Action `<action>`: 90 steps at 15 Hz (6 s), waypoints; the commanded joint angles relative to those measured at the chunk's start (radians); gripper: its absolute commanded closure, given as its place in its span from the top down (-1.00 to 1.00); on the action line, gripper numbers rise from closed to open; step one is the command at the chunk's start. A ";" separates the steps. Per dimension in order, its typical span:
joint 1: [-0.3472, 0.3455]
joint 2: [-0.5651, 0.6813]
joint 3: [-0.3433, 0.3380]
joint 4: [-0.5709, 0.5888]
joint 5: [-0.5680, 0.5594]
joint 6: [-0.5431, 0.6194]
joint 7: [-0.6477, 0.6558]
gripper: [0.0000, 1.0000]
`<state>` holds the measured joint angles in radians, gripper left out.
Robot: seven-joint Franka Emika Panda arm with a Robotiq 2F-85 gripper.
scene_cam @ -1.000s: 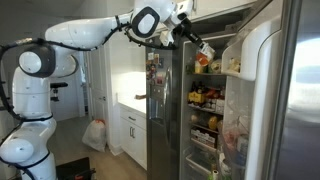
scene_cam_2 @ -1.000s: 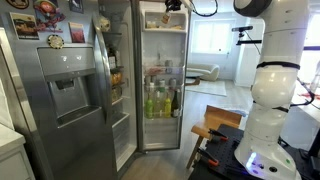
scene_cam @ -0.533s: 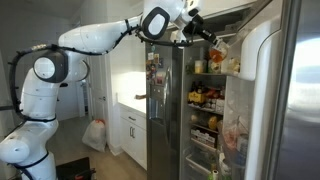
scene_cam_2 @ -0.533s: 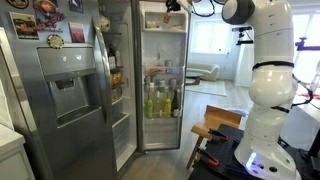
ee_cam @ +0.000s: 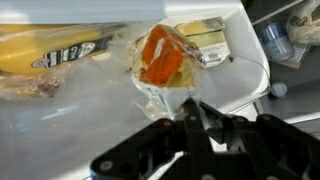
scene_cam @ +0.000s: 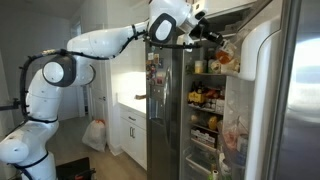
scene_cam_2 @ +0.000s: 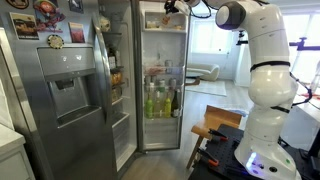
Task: Put the plastic pack in the top right component in the refrigerator and close the component door
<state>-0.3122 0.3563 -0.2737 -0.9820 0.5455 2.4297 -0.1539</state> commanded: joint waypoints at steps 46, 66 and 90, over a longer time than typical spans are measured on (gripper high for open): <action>-0.078 -0.211 0.086 -0.094 -0.176 -0.610 -0.002 1.00; -0.020 -0.358 0.130 -0.158 -0.300 -1.082 0.105 1.00; -0.035 -0.032 0.158 0.305 -0.147 -0.645 -0.009 1.00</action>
<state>-0.3261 0.2340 -0.1168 -0.8059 0.3713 1.7439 -0.1246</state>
